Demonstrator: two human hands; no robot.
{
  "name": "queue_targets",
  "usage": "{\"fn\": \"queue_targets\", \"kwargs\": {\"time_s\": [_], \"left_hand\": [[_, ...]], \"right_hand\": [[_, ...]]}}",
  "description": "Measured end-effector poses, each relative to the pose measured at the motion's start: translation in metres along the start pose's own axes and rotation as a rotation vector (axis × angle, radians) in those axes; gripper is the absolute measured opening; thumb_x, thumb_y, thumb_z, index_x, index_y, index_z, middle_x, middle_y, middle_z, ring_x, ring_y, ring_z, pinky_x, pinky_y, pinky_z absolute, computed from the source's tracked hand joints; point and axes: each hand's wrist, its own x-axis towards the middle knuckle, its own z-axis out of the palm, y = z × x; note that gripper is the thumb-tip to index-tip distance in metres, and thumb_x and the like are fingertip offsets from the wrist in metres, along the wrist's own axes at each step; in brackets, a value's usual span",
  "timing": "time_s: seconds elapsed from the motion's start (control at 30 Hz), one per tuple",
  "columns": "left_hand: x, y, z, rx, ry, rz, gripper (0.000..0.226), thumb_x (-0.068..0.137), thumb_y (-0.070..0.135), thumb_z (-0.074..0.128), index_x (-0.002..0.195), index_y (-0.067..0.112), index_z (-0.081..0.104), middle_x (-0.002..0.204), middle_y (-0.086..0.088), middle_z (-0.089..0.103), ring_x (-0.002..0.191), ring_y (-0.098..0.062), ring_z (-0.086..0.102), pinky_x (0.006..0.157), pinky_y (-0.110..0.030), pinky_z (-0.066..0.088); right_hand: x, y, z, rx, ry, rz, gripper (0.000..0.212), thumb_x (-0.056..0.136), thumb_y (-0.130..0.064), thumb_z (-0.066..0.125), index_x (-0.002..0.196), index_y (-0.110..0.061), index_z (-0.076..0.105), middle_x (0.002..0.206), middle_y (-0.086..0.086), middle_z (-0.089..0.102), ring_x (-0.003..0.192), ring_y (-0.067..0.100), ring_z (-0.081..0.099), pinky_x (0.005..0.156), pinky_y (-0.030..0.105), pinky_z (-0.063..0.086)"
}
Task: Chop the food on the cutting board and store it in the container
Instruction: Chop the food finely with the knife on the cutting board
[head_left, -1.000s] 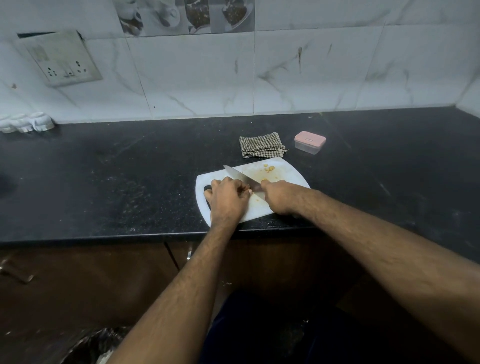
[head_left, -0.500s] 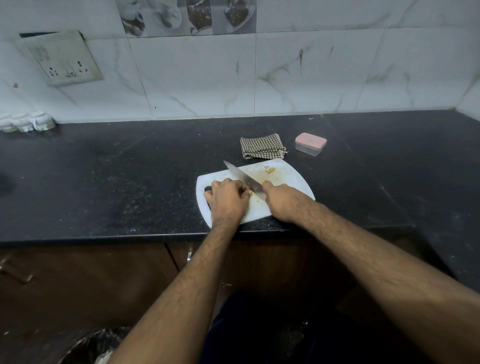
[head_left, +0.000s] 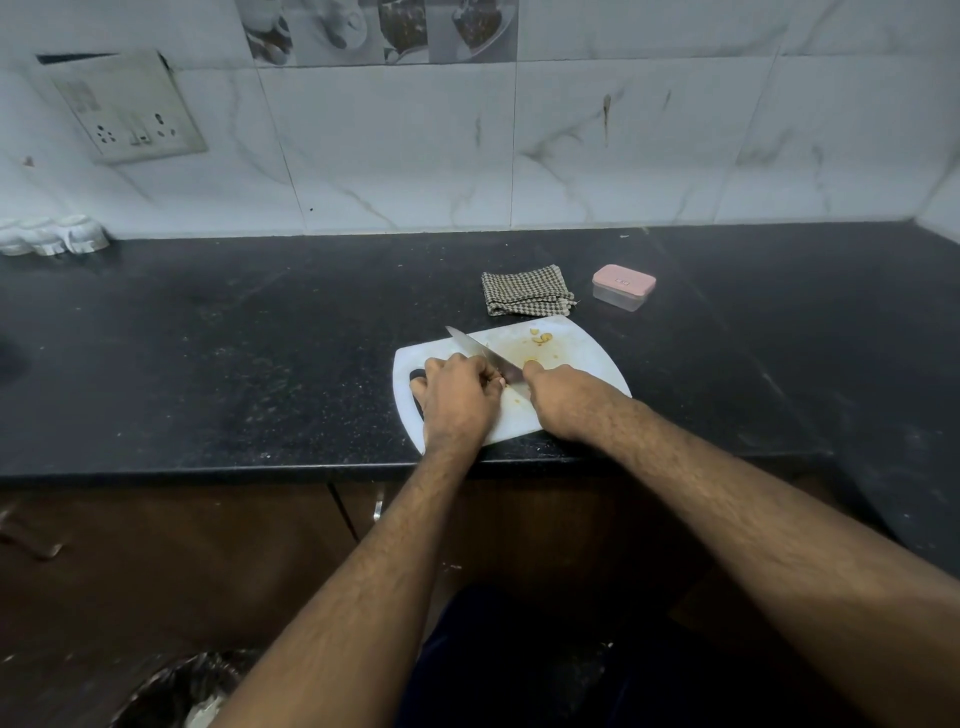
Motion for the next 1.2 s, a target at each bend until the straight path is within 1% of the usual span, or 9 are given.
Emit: {"fn": "queue_targets", "kwargs": {"time_s": [0.23,0.47,0.6,0.73,0.8,0.87,0.93,1.03,1.2], "left_hand": [[-0.001,0.001,-0.002,-0.011,0.005,0.01,0.009,0.095,0.036,0.067,0.098,0.031,0.074,0.108,0.008,0.066,0.114,-0.019,0.043,0.096,-0.043,0.03],[-0.004,0.002,-0.003,-0.006,-0.005,0.038,0.008,0.099,0.03,0.061,0.1,0.027,0.068,0.109,0.004,0.064,0.113,-0.019,0.041,0.089,-0.039,0.023],[-0.003,0.003,-0.004,0.001,0.004,0.035,0.007,0.1,0.029,0.057,0.095,0.027,0.061,0.109,0.003,0.063,0.111,-0.019,0.042,0.089,-0.04,0.024],[-0.003,0.002,-0.001,-0.053,0.026,0.028,0.007,0.1,0.028,0.053,0.1,0.024,0.059,0.107,0.003,0.063,0.107,-0.016,0.04,0.092,-0.04,0.026],[-0.004,0.003,-0.001,-0.069,0.025,0.025,0.011,0.099,0.026,0.052,0.105,0.022,0.06,0.109,0.003,0.063,0.104,-0.013,0.038,0.096,-0.042,0.028],[-0.003,0.004,-0.002,-0.041,0.009,0.039,0.012,0.097,0.025,0.052,0.106,0.023,0.06,0.112,0.003,0.061,0.107,-0.016,0.041,0.098,-0.044,0.029],[-0.004,0.005,-0.003,-0.059,-0.002,0.034,0.014,0.092,0.022,0.053,0.106,0.024,0.056,0.111,0.003,0.059,0.11,-0.018,0.043,0.1,-0.045,0.03],[-0.004,0.003,-0.004,-0.214,0.004,-0.02,0.031,0.081,0.019,0.057,0.107,0.025,0.041,0.107,0.003,0.056,0.105,-0.017,0.042,0.101,-0.043,0.029],[-0.006,0.002,-0.011,-0.404,-0.012,-0.061,0.054,0.08,0.017,0.062,0.121,0.022,0.027,0.122,0.001,0.053,0.112,-0.013,0.037,0.111,-0.043,0.023]], "right_hand": [[0.004,-0.005,-0.007,-0.024,-0.079,0.017,0.042,0.099,-0.01,0.044,0.14,-0.017,0.037,0.101,0.006,0.052,0.095,0.024,0.057,0.081,0.038,0.053],[0.003,0.004,0.0,0.069,-0.008,0.001,0.029,0.103,-0.018,0.039,0.133,-0.016,0.041,0.092,0.005,0.059,0.085,0.021,0.06,0.071,0.037,0.051],[-0.004,0.015,0.004,0.167,0.046,-0.024,0.022,0.107,-0.029,0.034,0.123,-0.015,0.042,0.084,0.004,0.056,0.074,0.017,0.055,0.062,0.035,0.041],[-0.005,0.023,0.003,0.242,0.034,-0.055,0.023,0.108,-0.034,0.032,0.114,-0.015,0.043,0.093,0.01,0.062,0.069,0.018,0.055,0.06,0.034,0.043],[-0.005,0.027,0.0,0.36,0.013,-0.027,0.024,0.107,-0.036,0.033,0.113,-0.016,0.044,0.084,0.009,0.063,0.059,0.021,0.058,0.05,0.034,0.049],[-0.002,0.028,-0.002,0.462,0.027,0.008,0.027,0.105,-0.035,0.035,0.123,-0.018,0.047,0.077,0.009,0.064,0.05,0.021,0.058,0.043,0.03,0.05],[0.001,0.03,-0.005,0.524,0.041,0.026,0.018,0.105,-0.032,0.037,0.109,-0.02,0.049,0.069,0.009,0.061,0.042,0.018,0.052,0.04,0.027,0.046],[0.008,0.032,-0.004,0.625,-0.012,-0.009,0.021,0.103,-0.032,0.039,0.085,-0.025,0.046,0.063,0.009,0.056,0.039,0.016,0.047,0.04,0.028,0.045],[0.016,0.035,0.007,0.757,-0.107,-0.086,0.026,0.104,-0.037,0.042,0.088,-0.018,0.051,0.06,0.006,0.052,0.037,0.015,0.041,0.041,0.026,0.04]]}}
